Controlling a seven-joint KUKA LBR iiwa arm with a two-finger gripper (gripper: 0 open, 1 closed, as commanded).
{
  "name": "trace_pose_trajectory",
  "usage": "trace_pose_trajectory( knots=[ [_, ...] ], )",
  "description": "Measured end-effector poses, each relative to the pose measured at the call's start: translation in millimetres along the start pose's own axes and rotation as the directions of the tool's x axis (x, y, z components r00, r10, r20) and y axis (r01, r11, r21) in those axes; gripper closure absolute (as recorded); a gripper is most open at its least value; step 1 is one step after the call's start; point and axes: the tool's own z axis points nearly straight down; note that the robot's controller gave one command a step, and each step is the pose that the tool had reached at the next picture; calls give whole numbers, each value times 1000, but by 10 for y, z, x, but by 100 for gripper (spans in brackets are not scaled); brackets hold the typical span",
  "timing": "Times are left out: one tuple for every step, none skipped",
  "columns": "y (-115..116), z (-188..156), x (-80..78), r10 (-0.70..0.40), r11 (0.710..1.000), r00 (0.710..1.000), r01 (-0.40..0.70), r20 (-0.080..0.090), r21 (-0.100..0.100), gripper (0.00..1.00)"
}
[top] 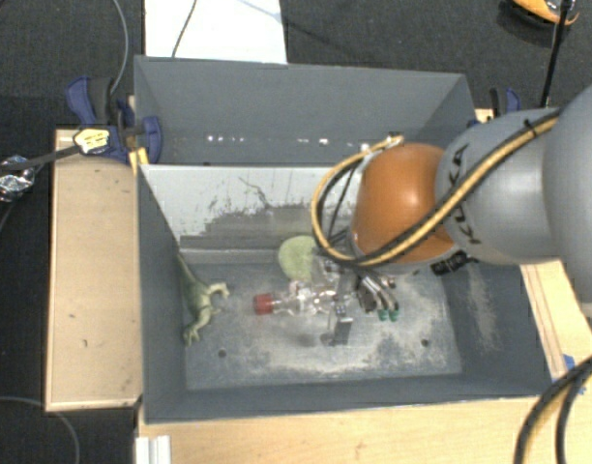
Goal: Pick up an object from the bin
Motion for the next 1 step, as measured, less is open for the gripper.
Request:
trace_pose_trajectory(
  knots=[
    [161, 332, -211, -53, 999, 999, 53, 10, 1, 0]
  ],
)
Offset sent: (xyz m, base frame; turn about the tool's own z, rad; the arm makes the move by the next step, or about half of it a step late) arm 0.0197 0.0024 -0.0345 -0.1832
